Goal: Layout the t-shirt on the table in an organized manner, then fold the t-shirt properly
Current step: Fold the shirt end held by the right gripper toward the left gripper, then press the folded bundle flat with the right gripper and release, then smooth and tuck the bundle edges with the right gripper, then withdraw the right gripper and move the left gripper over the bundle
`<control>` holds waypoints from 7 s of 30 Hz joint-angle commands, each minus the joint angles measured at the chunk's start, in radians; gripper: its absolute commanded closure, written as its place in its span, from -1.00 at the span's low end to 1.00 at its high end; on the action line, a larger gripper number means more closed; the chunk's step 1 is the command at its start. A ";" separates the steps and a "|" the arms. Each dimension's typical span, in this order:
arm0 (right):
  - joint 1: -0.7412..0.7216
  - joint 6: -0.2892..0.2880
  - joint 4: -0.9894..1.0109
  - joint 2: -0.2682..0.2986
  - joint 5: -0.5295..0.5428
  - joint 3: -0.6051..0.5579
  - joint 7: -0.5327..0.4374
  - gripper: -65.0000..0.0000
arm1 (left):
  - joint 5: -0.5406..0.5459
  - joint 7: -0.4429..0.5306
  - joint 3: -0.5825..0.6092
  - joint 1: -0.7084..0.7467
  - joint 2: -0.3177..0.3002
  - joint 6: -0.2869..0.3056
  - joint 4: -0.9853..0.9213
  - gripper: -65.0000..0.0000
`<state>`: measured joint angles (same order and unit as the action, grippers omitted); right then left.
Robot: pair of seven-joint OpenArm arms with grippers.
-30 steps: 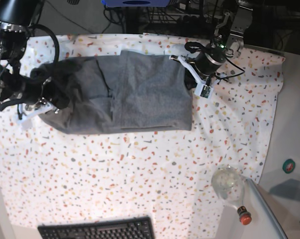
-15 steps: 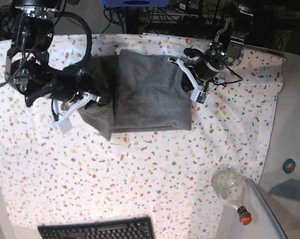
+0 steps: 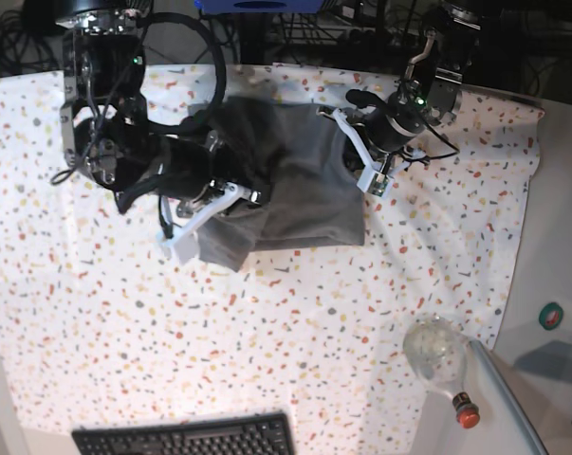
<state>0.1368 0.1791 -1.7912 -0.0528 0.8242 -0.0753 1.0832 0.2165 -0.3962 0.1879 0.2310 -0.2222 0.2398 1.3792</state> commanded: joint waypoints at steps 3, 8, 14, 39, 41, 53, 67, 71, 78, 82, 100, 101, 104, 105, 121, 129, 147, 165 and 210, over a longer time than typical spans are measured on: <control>-0.045 0.001 0.083 0.006 0.019 -0.034 -0.056 1.00 | 0.010 -0.042 0.014 0.014 0.004 0.039 0.002 1.00; -0.098 0.003 0.170 0.067 0.019 -0.134 -0.162 1.00 | 0.010 -0.042 0.011 0.015 0.000 0.039 0.002 1.00; -0.131 0.084 0.181 0.093 0.017 -0.263 -0.228 1.00 | 0.010 -0.042 0.009 0.017 -0.001 0.039 0.001 1.00; -0.223 0.113 0.284 0.136 0.017 -0.464 -0.251 1.00 | 0.011 -0.042 0.002 0.015 -0.016 0.039 -0.001 1.00; -0.222 0.113 0.284 0.132 0.019 -0.464 -0.251 1.00 | 0.011 -0.042 0.002 0.015 -0.016 0.039 -0.002 1.00; -0.222 0.113 0.287 0.129 0.019 -0.464 -0.254 0.52 | 0.021 -0.112 -0.322 0.163 -0.055 0.039 0.196 1.00; -0.285 0.115 0.327 0.109 0.019 -0.627 -0.258 0.37 | 0.021 -0.278 -0.891 0.210 -0.050 0.039 0.199 1.00; -0.305 0.115 0.328 0.100 0.019 -0.676 -0.255 0.37 | 0.021 -0.278 -0.924 0.210 -0.053 0.039 0.188 1.00; -0.339 0.116 0.195 0.084 0.020 -0.766 -0.194 0.38 | 0.021 -0.278 -0.927 0.209 -0.053 0.039 0.182 1.00; -0.269 0.118 -0.052 0.173 0.019 -0.677 -0.173 0.38 | 0.019 -0.277 -0.947 0.192 -0.062 0.039 0.131 1.00; -0.142 0.271 0.147 0.330 0.017 -0.366 -0.378 1.00 | 0.019 -0.275 -1.077 0.163 -0.067 0.040 0.027 1.00; -0.142 0.271 0.133 0.330 0.017 -0.373 -0.378 1.00 | 0.019 -0.275 -1.077 0.163 -0.067 0.040 0.025 1.00; -0.145 0.271 0.126 0.331 0.017 -0.426 -0.381 1.00 | 0.019 -0.275 -1.079 0.164 -0.067 0.040 0.025 1.00; -0.153 0.271 0.138 0.330 0.017 -0.439 -0.383 1.00 | 0.019 -0.275 -1.079 0.164 -0.067 0.040 0.025 1.00; -0.243 0.271 0.278 0.175 0.017 -0.559 -0.377 1.00 | 0.019 -0.275 -1.080 0.166 -0.067 0.040 0.025 1.00; -0.366 0.271 0.417 0.064 0.017 -0.679 -0.409 1.00 | 0.019 -0.275 -1.080 0.164 -0.069 0.040 0.025 1.00; -0.426 0.428 0.336 0.089 -0.102 -0.749 -0.308 1.00 | 0.019 -0.275 -1.076 0.163 -0.070 0.040 0.027 1.00; -0.423 0.431 0.285 0.049 -0.156 -0.805 -0.301 1.00 | 0.019 -0.277 -1.082 0.163 -0.072 0.040 0.027 1.00; -0.110 0.428 0.003 0.388 -0.151 -0.435 -0.286 1.00 | 0.337 -0.514 -0.888 0.166 0.145 0.458 0.362 -0.06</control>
<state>0.0360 0.6155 -1.7676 0.3294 0.6746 -0.5159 0.8078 0.5621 -0.9169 -0.6945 0.3893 -0.0677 0.7021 1.7271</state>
